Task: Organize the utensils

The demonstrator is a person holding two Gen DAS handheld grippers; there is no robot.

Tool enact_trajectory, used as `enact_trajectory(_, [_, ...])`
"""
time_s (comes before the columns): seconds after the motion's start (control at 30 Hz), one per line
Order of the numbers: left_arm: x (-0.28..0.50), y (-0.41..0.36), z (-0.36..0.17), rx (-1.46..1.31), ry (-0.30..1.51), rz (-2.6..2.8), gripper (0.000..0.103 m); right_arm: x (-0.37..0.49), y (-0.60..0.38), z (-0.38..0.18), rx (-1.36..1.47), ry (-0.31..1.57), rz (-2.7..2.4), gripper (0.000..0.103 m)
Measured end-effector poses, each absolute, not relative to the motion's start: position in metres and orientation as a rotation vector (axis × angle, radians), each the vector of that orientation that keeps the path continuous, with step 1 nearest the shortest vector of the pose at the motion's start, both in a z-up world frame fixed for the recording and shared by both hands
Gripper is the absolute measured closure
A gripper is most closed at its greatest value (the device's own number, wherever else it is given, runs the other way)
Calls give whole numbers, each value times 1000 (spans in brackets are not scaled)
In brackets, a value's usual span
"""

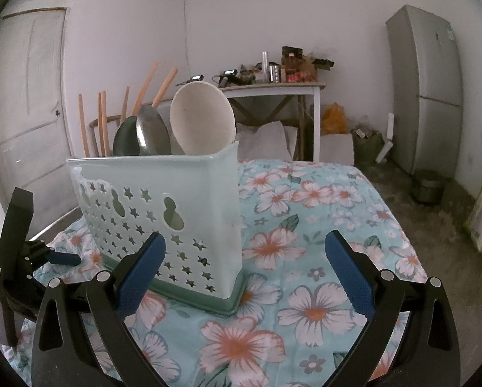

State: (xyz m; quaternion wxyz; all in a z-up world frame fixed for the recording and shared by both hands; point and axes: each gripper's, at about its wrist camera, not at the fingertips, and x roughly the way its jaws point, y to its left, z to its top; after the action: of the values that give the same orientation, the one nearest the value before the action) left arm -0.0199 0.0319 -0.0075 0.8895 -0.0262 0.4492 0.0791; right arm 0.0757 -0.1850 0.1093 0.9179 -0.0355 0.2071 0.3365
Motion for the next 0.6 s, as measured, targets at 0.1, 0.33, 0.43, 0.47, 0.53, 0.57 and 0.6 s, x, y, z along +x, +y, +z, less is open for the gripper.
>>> enact_trajectory(0.1, [-20, 31, -7, -57, 933, 164, 5, 76, -184, 108, -74, 431, 693, 8])
enact_trajectory(0.33, [-20, 31, -7, -56, 932, 164, 4, 79, -186, 107, -60, 439, 683, 8])
enact_trajectory(0.43, [-18, 30, -7, -44, 934, 181, 4, 80, -186, 107, -58, 443, 675, 8])
enact_trajectory(0.47, [-18, 29, -7, -40, 932, 183, 4, 80, -185, 107, -60, 444, 673, 8])
enact_trajectory(0.53, [-18, 29, -7, -52, 933, 177, 4, 80, -185, 106, -59, 442, 669, 8])
enact_trajectory(0.57, [-18, 31, -7, -75, 933, 171, 4, 78, -186, 107, -61, 432, 669, 8])
enact_trajectory(0.6, [-19, 32, -6, -82, 928, 169, 4, 76, -186, 107, -65, 419, 670, 8])
